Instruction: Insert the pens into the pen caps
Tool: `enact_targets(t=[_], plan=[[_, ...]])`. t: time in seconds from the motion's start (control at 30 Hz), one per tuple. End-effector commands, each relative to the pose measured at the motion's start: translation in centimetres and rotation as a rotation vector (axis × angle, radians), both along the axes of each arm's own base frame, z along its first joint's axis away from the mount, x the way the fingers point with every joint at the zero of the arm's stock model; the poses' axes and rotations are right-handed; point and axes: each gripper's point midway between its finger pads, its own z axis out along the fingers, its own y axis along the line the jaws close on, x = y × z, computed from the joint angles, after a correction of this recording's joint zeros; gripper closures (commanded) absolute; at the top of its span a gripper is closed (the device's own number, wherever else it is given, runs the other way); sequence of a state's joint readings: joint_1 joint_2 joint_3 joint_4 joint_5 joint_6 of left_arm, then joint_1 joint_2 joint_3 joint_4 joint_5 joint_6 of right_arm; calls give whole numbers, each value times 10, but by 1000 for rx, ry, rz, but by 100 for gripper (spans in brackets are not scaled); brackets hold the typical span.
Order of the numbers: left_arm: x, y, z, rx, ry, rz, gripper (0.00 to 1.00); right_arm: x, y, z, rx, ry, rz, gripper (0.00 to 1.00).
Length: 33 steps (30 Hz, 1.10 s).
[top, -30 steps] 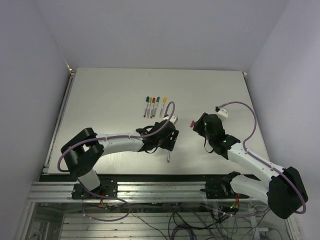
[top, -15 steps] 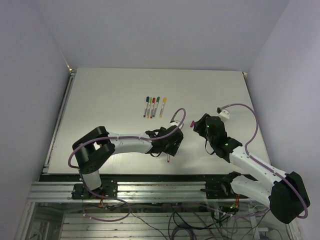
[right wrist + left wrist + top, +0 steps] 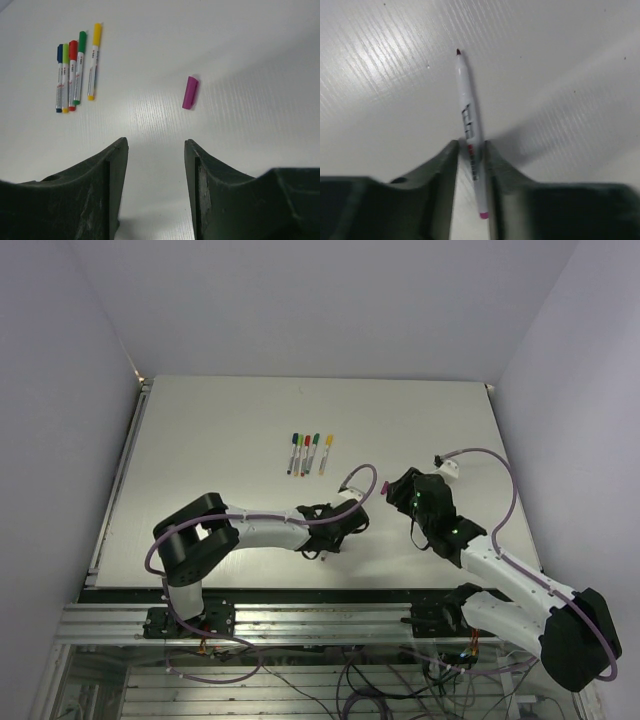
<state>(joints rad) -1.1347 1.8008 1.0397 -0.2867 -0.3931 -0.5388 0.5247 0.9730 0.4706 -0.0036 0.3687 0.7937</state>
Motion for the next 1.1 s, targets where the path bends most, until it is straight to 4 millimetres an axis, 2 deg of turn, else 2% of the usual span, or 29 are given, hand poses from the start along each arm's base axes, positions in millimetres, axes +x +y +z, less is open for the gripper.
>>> enact_targets(t=[0.0,0.07,0.1,0.3,0.5,0.6,0.77,0.87,1.03,1.07], plan=[[-12,30,-19,113,36,13,70,2,3,9,33,-29,2,52],[-15,36,-18,127,42,16,87,4,3,8,23,-13,0,52],[-16,39,-17,129,41,19,92,4,2,8,12,0,-4,52],[-19,50,-15,136,40,31,93,12,-7,-7,-111,124,-55,55],[-13,44,-4,68,39,34,93,27,-1,-21,-194,184,-30,59],[-7,41,9,-13,44,46,93,35,2,-30,-234,219,-22,60],[11,43,46,-107,-37,77,93,51,7,-50,-292,277,-12,62],[18,45,61,-139,-66,85,93,59,6,-62,-313,307,-15,62],[19,44,66,-224,-35,81,93,64,8,-79,-339,352,-9,62],[18,44,65,-235,-27,82,93,68,0,-81,-335,360,-31,62]])
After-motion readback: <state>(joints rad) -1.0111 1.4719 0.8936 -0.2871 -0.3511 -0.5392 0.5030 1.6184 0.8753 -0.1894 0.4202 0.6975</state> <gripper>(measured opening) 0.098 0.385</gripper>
